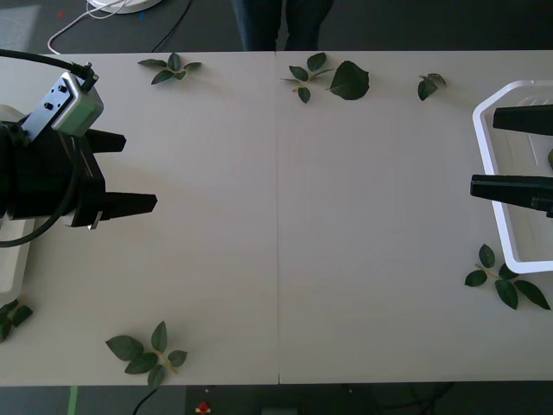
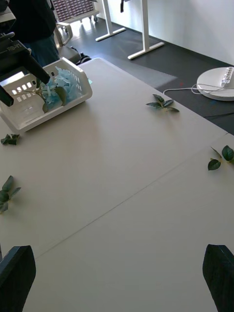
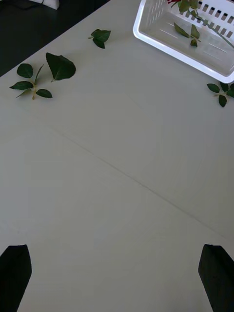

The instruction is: Place the red flowers into the right box and the blue flowers into the left box. If a person shows an open palm, hand one flower to the person first, then continue sorting.

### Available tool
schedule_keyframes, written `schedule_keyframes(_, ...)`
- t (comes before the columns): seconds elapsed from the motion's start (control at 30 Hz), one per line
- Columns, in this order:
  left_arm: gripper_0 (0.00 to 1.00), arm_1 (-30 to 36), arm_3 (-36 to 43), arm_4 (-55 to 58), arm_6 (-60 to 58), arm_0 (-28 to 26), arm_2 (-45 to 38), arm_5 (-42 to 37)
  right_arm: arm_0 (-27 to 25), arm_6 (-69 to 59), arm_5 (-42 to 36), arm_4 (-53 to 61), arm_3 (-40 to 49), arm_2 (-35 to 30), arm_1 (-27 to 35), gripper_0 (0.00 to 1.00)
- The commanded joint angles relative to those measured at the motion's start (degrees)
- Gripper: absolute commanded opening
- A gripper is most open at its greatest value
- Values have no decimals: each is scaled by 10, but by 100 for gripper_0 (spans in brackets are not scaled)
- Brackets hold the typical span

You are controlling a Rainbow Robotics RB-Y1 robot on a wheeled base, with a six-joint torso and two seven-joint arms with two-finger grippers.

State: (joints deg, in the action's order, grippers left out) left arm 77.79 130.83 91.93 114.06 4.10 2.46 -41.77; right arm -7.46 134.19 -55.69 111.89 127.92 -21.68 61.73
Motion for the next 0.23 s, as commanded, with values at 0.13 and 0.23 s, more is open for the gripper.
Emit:
schedule_keyframes(0.13, 100, -7, 0, 5, -2, -9, -1, -3, -7, 11, -1, 6, 3, -11, 23, 100)
schedule_keyframes(0.23, 100, -7, 0, 5, -2, -9, -1, -3, -7, 11, -1, 6, 3, -11, 23, 100)
